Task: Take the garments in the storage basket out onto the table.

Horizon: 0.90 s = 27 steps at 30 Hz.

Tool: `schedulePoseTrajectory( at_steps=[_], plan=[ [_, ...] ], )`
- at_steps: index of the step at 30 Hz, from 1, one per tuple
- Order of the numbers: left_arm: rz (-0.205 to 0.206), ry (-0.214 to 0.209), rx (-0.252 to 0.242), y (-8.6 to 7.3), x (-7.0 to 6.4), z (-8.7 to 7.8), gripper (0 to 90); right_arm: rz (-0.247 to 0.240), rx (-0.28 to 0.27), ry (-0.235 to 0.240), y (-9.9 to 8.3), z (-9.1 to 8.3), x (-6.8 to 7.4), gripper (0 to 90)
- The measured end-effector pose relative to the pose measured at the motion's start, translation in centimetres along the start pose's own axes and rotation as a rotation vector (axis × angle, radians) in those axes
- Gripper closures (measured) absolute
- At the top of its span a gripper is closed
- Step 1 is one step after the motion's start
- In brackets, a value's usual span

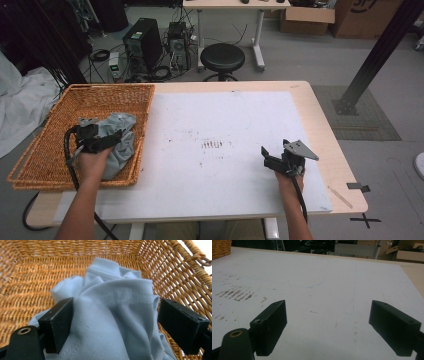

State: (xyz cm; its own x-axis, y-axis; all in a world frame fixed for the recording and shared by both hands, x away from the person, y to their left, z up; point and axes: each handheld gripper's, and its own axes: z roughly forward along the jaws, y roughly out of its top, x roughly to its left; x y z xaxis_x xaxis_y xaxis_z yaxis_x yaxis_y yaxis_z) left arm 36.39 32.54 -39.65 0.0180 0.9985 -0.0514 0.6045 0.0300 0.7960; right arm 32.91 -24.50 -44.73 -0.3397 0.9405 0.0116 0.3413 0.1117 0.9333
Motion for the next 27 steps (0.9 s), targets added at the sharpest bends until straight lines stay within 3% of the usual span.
schedulePoseTrajectory(
  at_steps=[8, 13, 18, 21, 27],
  plan=[
    [-0.012, -0.007, 0.053, -0.2, 0.3, 1.1, 15.6, -0.003, 0.004, -0.002, 0.0, 0.0, 0.0, 14.4],
    [0.017, 0.002, 0.084, -0.4, 0.1, 1.5, 15.1, -0.003, 0.004, -0.004, 0.0, 0.0, 0.0, 14.4],
    [-0.025, -0.012, 0.116, -0.7, 0.7, 2.0, 14.8, -0.005, 0.004, -0.004, 0.0, 0.0, 0.0, 14.4],
    [-0.028, -0.016, 0.132, -0.8, 0.7, 2.3, 12.1, -0.007, 0.008, -0.004, 0.0, 0.1, 0.1, 14.4],
    [0.014, 0.019, 0.160, -1.0, 0.2, 3.0, 6.6, -0.008, 0.007, -0.006, 0.0, 0.1, 0.1, 14.4]
  ],
)
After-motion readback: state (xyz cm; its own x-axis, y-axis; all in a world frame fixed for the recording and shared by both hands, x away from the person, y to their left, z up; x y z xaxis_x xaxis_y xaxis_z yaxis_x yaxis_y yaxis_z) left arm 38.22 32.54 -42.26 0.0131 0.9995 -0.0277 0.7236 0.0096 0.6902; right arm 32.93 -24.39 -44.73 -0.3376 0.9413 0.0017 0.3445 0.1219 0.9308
